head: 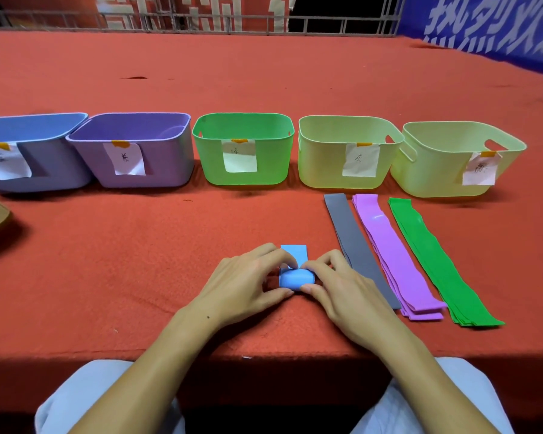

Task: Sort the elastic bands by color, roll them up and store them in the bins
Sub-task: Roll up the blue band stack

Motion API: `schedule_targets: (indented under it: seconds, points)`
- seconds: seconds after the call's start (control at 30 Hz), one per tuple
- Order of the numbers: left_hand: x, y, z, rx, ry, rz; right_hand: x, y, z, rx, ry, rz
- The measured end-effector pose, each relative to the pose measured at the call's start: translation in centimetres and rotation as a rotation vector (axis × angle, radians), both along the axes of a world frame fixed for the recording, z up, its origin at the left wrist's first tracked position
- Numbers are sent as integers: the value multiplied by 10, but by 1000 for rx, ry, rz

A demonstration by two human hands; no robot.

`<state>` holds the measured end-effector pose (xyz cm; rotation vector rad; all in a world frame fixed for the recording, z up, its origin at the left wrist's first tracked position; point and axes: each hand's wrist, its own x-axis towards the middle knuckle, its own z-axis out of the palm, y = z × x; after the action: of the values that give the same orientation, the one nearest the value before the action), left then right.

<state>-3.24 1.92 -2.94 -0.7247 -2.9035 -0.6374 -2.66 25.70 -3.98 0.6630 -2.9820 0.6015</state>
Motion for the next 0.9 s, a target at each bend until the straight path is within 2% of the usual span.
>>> schedule_targets:
  seconds: [0.33,0.57,0.9]
  points:
    - [-3,-5,0,-63,3,3,5,-2,-2,-95,12,-5]
    - [-5,-3,-2,-114,-74,19,1,-3,-3,-89,26,6]
    - [0,-2,1,5,7,27,-3,-3,-1,24,-14,0]
